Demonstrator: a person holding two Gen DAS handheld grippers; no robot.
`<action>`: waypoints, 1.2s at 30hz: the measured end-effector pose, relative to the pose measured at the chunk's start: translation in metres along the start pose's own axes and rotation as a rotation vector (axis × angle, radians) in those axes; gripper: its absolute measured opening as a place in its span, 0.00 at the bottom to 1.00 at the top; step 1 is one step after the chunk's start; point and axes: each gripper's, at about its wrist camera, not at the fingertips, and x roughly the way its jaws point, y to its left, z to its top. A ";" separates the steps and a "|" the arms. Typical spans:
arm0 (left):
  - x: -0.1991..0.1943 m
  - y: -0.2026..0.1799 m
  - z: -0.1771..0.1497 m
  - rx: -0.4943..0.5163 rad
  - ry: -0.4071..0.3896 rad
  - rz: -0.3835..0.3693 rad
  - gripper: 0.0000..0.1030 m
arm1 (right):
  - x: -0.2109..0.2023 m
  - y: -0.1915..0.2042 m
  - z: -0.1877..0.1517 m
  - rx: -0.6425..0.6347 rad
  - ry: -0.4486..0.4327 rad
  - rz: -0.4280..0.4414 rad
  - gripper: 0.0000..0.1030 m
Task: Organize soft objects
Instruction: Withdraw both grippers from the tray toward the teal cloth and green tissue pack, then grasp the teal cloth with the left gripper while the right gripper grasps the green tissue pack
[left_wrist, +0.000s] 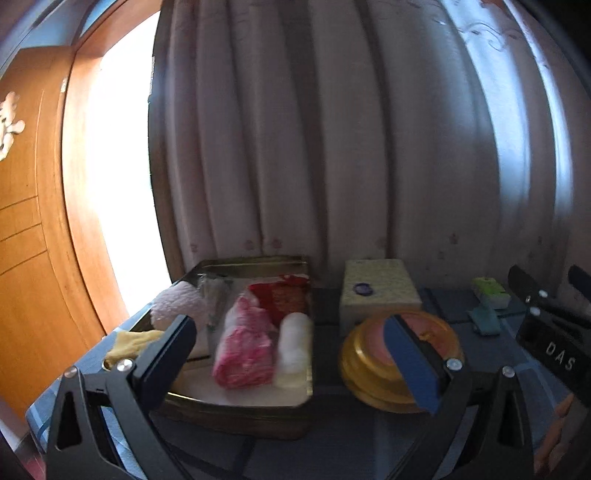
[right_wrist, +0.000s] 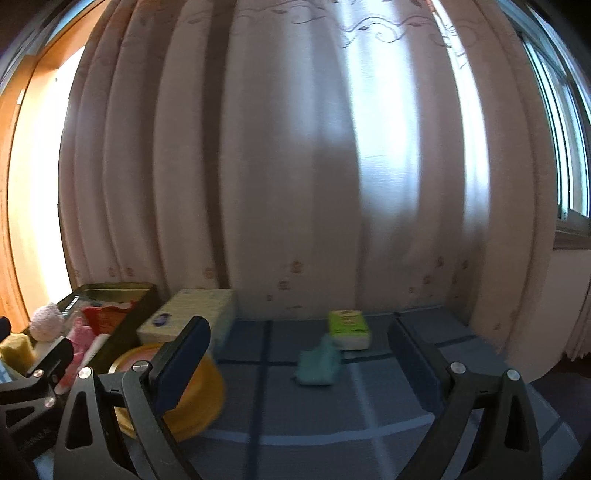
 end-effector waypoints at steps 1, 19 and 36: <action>-0.001 -0.005 0.000 0.010 -0.002 -0.002 1.00 | 0.000 -0.004 0.000 -0.005 -0.001 -0.008 0.96; -0.011 -0.089 0.002 0.155 -0.020 -0.105 1.00 | 0.022 -0.083 0.009 -0.100 -0.031 -0.068 0.96; 0.004 -0.193 0.007 0.253 0.083 -0.292 0.98 | 0.038 -0.146 0.012 0.057 -0.004 -0.176 0.96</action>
